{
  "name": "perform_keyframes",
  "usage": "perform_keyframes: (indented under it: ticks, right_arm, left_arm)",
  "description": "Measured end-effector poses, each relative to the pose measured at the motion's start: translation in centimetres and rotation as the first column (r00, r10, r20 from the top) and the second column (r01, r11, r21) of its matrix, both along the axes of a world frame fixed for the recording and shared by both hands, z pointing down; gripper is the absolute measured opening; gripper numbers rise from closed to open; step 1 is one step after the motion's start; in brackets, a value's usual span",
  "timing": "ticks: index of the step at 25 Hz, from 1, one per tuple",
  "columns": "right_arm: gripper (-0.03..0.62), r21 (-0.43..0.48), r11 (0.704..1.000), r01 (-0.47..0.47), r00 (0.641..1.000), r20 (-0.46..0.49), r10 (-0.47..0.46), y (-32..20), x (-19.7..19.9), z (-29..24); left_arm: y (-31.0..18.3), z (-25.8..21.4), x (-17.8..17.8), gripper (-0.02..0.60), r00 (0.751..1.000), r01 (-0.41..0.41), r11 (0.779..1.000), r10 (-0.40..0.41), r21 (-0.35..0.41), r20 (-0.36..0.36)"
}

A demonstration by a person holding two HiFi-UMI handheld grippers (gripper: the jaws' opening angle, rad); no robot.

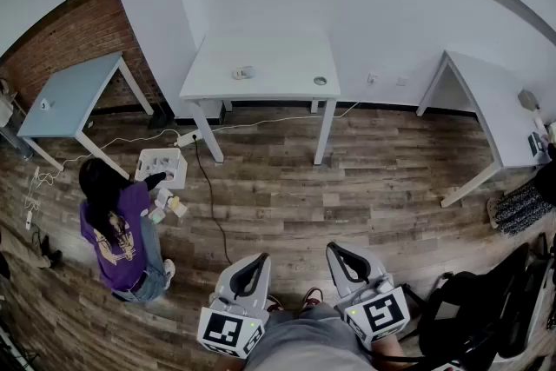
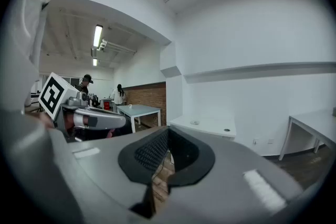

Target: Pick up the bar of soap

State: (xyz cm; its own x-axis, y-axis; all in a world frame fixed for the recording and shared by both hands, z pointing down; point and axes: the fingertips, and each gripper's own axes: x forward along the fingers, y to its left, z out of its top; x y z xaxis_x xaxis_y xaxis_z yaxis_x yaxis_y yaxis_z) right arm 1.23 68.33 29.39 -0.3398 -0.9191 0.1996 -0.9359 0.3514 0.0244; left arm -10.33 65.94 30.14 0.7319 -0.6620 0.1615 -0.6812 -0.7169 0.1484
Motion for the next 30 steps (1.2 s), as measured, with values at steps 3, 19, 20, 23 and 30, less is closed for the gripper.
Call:
perform_keyframes:
  ticks: [3,19,20,23,30]
  right_arm:
    - [0.002,-0.001,1.0,0.0,1.0,0.002,0.0,0.0,0.0,0.1]
    - [0.003,0.01,1.0,0.03,0.998,0.056,-0.03,0.4,3.3,0.2]
    - [0.003,0.006,1.0,0.027,0.997,0.068,-0.028,0.4,3.8,0.4]
    - [0.003,0.01,1.0,0.021,0.997,0.078,-0.022,0.6,5.6,0.9]
    - [0.003,0.017,1.0,0.014,0.997,0.073,-0.015,0.0,7.8,0.4]
  left_arm:
    - [0.1,0.4,0.1,0.002,1.0,-0.004,1.0,0.004,-0.002,0.0]
    - [0.3,0.1,4.6,0.002,0.999,-0.007,1.0,0.006,0.009,0.034]
    - [0.4,0.1,5.1,0.002,0.999,-0.008,1.0,0.008,0.012,0.034]
    - [0.6,0.1,6.7,0.002,0.999,-0.014,1.0,0.013,0.018,0.037]
    - [0.7,-0.1,9.4,0.002,0.999,-0.033,0.999,0.032,0.018,0.038]
